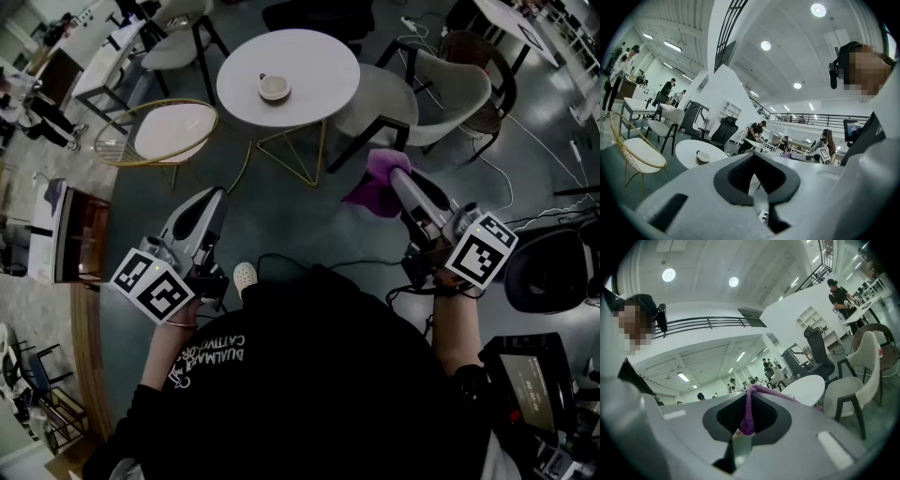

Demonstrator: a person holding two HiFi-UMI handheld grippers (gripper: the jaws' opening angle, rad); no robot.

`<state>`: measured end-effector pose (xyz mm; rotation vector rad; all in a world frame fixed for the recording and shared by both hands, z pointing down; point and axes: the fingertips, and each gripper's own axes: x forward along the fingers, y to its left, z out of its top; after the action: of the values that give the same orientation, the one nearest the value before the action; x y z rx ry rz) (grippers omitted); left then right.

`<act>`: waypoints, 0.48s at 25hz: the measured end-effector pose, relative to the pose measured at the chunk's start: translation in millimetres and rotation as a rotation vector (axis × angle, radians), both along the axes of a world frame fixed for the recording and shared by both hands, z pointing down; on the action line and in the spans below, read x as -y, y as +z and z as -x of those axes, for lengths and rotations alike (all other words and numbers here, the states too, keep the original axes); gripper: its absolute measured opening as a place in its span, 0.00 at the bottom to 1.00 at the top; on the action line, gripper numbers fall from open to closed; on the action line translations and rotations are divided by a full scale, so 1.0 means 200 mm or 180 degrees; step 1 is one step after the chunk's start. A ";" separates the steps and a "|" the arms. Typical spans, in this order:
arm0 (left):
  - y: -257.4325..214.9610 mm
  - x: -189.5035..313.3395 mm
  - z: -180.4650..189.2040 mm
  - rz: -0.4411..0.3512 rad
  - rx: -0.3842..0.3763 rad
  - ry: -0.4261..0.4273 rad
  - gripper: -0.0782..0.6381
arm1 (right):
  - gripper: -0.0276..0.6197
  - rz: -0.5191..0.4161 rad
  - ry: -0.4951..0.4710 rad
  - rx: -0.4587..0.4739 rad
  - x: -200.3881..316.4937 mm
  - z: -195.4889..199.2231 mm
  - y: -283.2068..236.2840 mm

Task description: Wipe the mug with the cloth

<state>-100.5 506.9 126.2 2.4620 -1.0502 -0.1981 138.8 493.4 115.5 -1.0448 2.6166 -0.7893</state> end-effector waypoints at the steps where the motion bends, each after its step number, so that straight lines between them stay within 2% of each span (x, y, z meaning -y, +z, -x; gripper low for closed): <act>1: 0.00 0.00 0.00 -0.0001 0.0008 -0.0006 0.11 | 0.09 -0.0003 0.0000 0.0003 0.00 0.00 0.00; 12: -0.01 0.05 0.01 -0.0027 0.0008 -0.0092 0.11 | 0.09 -0.0040 -0.0079 -0.0052 0.07 0.00 -0.02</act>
<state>-102.6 496.5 125.1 2.4563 -1.0889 -0.2089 138.4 480.3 112.5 -1.0216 2.6498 -0.7718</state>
